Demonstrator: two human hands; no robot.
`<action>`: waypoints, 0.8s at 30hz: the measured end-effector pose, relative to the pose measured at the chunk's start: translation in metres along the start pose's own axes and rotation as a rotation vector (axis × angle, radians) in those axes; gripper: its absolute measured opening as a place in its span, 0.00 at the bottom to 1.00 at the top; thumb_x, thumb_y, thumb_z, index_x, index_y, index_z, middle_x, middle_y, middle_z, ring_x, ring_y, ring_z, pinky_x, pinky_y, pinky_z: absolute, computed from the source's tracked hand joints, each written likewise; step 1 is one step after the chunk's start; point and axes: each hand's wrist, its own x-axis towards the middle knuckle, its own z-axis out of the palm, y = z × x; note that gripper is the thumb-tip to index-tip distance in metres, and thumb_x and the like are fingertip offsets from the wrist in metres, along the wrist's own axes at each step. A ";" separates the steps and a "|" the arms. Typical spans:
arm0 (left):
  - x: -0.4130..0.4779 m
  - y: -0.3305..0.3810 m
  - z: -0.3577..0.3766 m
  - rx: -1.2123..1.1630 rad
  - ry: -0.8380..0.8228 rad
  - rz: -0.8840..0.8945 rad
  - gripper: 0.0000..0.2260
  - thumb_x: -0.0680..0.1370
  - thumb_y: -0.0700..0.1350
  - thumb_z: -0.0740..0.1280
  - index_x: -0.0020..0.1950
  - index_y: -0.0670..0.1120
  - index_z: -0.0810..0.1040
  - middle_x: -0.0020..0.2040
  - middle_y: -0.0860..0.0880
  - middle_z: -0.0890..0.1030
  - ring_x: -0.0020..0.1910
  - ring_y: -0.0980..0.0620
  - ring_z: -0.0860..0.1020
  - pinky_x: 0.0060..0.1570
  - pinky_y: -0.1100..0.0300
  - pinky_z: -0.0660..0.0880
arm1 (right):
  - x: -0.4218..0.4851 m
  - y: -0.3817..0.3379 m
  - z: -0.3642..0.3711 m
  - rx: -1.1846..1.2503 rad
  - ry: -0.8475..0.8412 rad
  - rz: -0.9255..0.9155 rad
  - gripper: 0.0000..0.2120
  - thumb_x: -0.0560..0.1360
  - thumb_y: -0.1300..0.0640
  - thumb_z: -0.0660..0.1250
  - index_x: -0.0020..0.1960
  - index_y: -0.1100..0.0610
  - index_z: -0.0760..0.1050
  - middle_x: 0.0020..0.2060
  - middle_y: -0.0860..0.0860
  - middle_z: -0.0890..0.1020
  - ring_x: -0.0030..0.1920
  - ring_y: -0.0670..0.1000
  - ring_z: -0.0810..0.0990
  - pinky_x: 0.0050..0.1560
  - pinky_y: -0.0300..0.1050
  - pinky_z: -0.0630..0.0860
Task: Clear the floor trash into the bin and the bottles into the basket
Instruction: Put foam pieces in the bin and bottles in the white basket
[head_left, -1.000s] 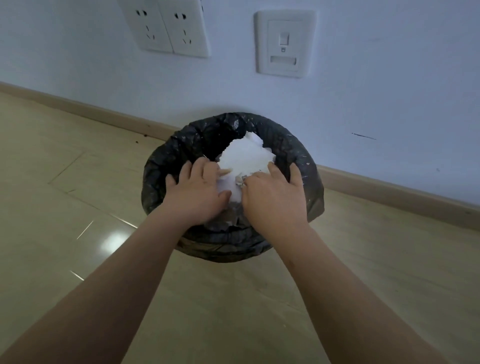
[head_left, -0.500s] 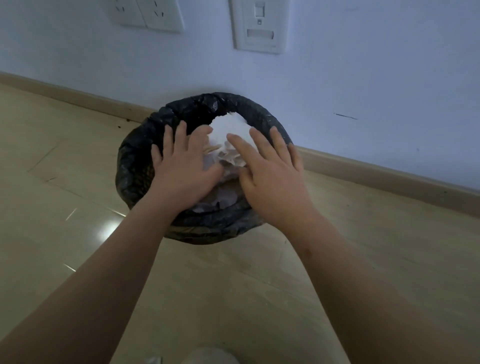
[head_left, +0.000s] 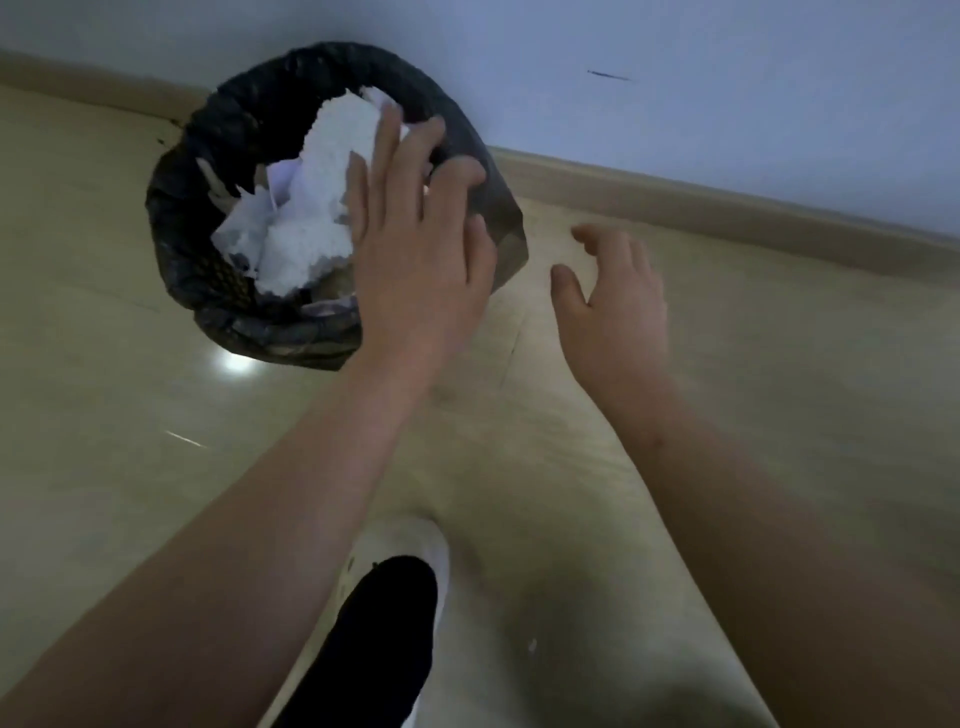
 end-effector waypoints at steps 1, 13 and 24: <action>-0.003 0.010 -0.001 -0.058 -0.059 0.007 0.10 0.74 0.37 0.60 0.53 0.40 0.77 0.65 0.39 0.74 0.71 0.36 0.64 0.69 0.39 0.61 | -0.009 0.003 -0.005 -0.015 -0.040 0.049 0.19 0.79 0.54 0.59 0.69 0.53 0.66 0.67 0.50 0.71 0.67 0.54 0.67 0.66 0.50 0.64; -0.103 0.082 -0.139 -0.153 -0.986 -0.407 0.18 0.79 0.42 0.58 0.69 0.46 0.65 0.71 0.47 0.64 0.71 0.48 0.62 0.66 0.56 0.62 | -0.159 -0.028 -0.119 -0.245 -0.418 0.463 0.19 0.78 0.55 0.57 0.68 0.54 0.65 0.67 0.55 0.70 0.65 0.57 0.68 0.63 0.51 0.65; -0.131 0.109 -0.270 -0.319 -1.179 -0.634 0.17 0.79 0.46 0.58 0.68 0.47 0.65 0.67 0.47 0.66 0.65 0.46 0.68 0.64 0.54 0.66 | -0.277 -0.108 -0.159 -0.253 -0.500 0.586 0.18 0.78 0.55 0.56 0.68 0.53 0.65 0.66 0.54 0.70 0.63 0.55 0.71 0.56 0.47 0.69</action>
